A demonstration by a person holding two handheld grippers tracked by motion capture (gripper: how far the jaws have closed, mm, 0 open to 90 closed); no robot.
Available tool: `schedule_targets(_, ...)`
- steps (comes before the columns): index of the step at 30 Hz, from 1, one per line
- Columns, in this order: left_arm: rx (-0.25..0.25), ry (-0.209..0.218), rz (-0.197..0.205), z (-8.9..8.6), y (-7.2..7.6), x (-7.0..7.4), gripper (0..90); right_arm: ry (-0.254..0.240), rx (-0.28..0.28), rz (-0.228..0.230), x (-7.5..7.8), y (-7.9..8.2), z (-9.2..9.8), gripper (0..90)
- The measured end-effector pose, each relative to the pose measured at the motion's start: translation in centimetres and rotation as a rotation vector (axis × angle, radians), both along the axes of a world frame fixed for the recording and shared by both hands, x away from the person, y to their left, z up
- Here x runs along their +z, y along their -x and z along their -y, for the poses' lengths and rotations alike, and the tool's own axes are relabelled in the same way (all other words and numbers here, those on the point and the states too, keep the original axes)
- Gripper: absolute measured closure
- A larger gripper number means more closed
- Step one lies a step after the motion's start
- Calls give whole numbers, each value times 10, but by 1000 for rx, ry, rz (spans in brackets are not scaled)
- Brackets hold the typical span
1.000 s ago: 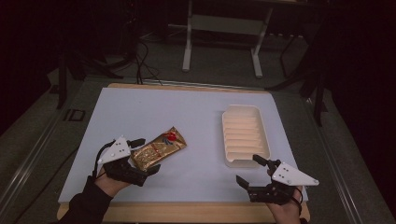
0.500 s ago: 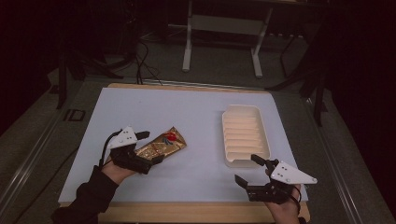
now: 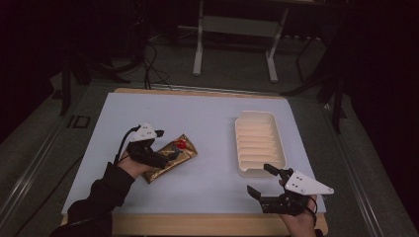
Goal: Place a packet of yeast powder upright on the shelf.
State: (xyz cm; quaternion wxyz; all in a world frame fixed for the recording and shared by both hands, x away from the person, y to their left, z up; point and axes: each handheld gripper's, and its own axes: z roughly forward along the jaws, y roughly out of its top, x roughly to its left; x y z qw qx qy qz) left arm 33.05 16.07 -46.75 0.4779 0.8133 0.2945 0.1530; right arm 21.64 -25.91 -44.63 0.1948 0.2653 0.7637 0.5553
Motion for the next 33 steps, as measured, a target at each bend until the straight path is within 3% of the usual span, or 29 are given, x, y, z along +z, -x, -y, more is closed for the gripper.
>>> schedule_targets(7,1,-31,-32,3,-19,-14,141,-2,7,-12,-1,-1,0,136)
schedule_targets(10,10,-39,-63,4,-29,-19,152,-3,8,-12,-1,0,0,138)
schedule_targets(14,22,-52,-66,6,-36,-23,171,-1,12,-11,-2,0,0,138)
schedule_targets(18,59,-72,-83,9,-47,-35,180,-1,16,-20,-3,-1,-1,140)
schedule_targets(20,74,-62,-85,10,-50,-38,196,1,18,-20,-3,0,0,141)
schedule_targets(26,51,-83,-131,16,-65,-42,239,4,22,-31,-5,-2,-1,142)
schedule_targets(33,47,-109,-138,22,-77,-46,292,4,25,-32,-5,-1,0,147)
